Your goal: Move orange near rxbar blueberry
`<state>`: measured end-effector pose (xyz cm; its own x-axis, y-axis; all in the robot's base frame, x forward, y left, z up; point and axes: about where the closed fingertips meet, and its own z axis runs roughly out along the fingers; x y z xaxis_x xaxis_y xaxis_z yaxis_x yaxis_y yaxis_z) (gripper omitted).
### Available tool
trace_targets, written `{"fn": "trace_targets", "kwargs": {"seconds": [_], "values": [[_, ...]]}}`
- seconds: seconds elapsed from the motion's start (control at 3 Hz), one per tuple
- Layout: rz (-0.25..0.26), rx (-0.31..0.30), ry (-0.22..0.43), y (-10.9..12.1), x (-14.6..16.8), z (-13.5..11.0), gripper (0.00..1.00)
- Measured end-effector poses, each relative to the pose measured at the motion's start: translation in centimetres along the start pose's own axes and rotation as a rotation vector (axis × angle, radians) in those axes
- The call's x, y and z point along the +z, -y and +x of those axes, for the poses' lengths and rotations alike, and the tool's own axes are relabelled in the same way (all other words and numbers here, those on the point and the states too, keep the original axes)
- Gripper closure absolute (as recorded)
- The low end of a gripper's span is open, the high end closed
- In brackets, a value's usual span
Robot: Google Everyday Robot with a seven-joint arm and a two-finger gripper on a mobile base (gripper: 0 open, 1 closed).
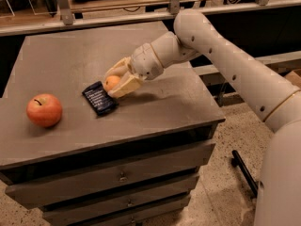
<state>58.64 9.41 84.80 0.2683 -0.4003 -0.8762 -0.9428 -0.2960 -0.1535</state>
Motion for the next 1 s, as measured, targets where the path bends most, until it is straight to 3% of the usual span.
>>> {"fn": "trace_targets", "kwargs": {"seconds": [0.33,0.67,1.0], "values": [[-0.005,-0.001,0.001,0.0,0.3,-0.1,0.15],[-0.003,-0.009,0.001,-0.1,0.1,-0.3,0.00],[0.033,-0.019,0.001,-0.6,-1.5,-0.2,0.00]]}}
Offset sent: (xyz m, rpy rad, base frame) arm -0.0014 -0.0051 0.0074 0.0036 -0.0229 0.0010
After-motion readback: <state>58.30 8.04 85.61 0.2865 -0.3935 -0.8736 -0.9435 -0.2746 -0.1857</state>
